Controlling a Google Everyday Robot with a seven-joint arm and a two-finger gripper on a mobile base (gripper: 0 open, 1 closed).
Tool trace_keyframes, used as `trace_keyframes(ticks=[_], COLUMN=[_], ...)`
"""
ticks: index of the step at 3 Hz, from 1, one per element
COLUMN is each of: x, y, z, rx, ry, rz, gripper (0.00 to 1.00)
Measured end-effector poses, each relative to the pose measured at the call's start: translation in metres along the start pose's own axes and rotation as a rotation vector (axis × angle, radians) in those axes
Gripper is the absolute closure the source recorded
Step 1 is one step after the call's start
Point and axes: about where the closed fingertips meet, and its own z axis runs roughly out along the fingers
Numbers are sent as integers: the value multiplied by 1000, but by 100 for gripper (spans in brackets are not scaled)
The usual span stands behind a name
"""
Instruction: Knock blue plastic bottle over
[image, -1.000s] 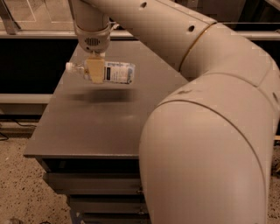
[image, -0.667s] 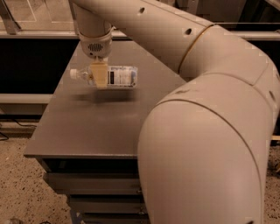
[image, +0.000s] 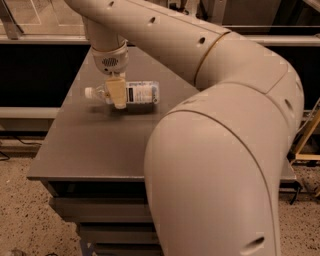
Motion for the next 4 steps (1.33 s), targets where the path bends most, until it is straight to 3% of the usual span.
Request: trace_keyframes(ticks=[1, 2, 3, 4], x=[9, 34, 65, 92], y=[2, 13, 20, 24], z=[-5, -26, -58, -78], rx=[11, 60, 149, 206], ry=[-58, -204, -326, -423], rz=[39, 130, 214, 280], gripper=[0, 0, 0, 0])
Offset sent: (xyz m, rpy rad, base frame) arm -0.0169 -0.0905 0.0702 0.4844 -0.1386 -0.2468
